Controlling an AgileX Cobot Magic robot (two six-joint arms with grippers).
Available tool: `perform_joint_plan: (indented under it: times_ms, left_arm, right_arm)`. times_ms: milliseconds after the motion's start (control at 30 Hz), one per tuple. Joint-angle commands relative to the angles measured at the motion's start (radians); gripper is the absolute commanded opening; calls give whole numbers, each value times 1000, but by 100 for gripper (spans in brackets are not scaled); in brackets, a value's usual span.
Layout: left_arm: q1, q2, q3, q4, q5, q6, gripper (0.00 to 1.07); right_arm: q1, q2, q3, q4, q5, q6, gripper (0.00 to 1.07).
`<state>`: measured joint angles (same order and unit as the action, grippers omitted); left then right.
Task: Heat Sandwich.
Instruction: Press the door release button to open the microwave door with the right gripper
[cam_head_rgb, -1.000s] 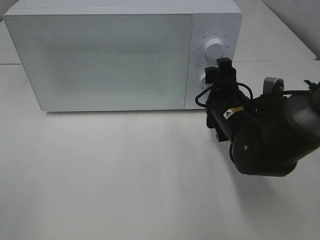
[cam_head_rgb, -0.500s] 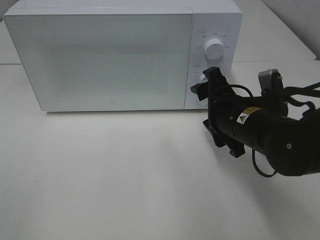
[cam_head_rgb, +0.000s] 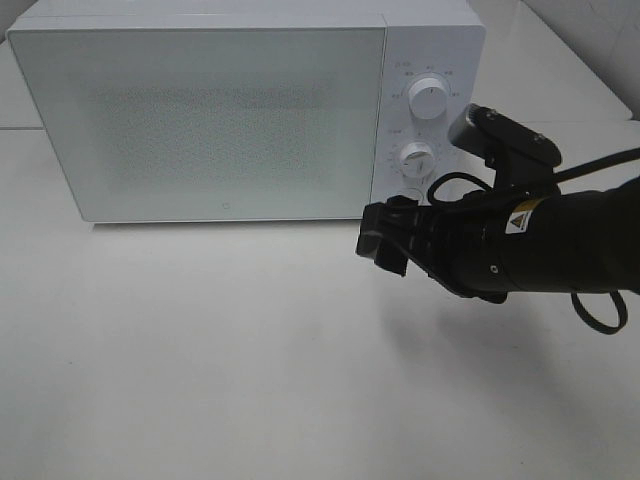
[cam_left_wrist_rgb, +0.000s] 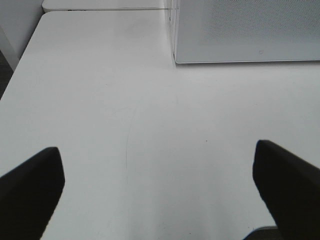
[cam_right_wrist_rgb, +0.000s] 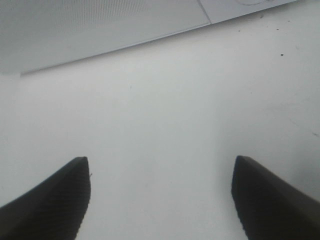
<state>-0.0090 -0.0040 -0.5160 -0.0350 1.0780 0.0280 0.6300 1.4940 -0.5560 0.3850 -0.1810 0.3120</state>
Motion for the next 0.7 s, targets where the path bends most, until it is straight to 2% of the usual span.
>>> perform_joint_plan:
  times_ms: [33,100,267,500,700]
  left_arm:
    - [-4,-20,0,-3,-11,-5,98]
    - [-4,-20,0,-3,-11,-5,98]
    - [-4,-20,0,-3,-11,-5,98]
    - [-4,-20,0,-3,-11,-5,98]
    - [-4,-20,0,-3,-11,-5,98]
  right_arm:
    - [0,-29,-30,-13,124,-147,76]
    - [0,-55,-57,-20,252,-288,76]
    - [0,-106,-70,-47,433,-400,76]
    - [0,-210,-70,-162,647,-404,76]
    - [0,-311,-70,-199,793,-395,76]
